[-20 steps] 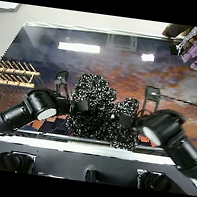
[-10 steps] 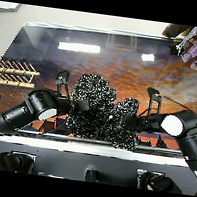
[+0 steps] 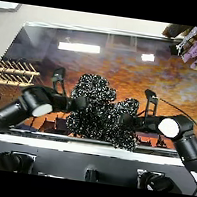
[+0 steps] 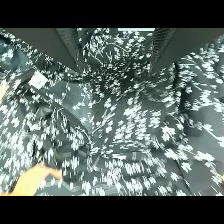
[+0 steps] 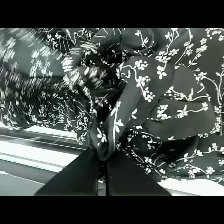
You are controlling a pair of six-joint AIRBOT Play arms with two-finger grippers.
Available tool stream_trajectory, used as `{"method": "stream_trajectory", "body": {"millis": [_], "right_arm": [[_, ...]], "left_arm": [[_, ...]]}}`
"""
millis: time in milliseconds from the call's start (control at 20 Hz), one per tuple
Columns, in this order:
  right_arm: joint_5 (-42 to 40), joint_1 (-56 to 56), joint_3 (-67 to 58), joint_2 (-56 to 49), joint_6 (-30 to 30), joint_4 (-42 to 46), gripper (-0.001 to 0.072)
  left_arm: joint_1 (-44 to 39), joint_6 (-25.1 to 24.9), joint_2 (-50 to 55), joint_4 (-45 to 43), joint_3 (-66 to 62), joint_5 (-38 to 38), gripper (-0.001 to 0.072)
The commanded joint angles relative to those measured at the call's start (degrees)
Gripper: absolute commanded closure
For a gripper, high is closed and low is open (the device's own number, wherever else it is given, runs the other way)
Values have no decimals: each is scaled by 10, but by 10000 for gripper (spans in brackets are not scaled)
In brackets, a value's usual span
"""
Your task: Fold the clothes and pants, and hang the long-sleeved shirts on hangers.
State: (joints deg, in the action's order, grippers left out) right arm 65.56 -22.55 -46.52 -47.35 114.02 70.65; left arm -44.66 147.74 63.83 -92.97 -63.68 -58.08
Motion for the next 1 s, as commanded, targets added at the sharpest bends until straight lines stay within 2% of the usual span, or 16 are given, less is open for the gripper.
{"method": "stream_trajectory", "body": {"millis": [0,150,250,300,400,450,550,700,900,950], "right_arm": [[8,0,2,0,-3,-11,687],[7,0,2,0,-3,-13,687],[7,0,2,0,-3,-12,686],[5,0,2,0,-3,-12,686],[5,0,2,0,-3,-12,686],[4,0,2,0,-3,-12,686],[5,0,2,0,-3,-12,686],[5,0,2,0,-3,-11,685],[3,0,2,0,-3,1,683],[3,0,2,0,-3,3,683]], "left_arm": [[84,-86,-55,8,0,-58,239],[244,-221,-118,-33,0,-169,239],[370,-359,-138,-37,0,-210,240],[428,-409,-140,-34,0,-233,240],[511,-455,-141,-32,0,-264,239],[538,-460,-140,-31,1,-264,239],[583,-459,-135,-33,2,-237,236],[649,-464,-121,-31,17,-157,233],[752,-577,-40,10,41,-154,98],[771,-604,-21,10,42,-146,98]]}}
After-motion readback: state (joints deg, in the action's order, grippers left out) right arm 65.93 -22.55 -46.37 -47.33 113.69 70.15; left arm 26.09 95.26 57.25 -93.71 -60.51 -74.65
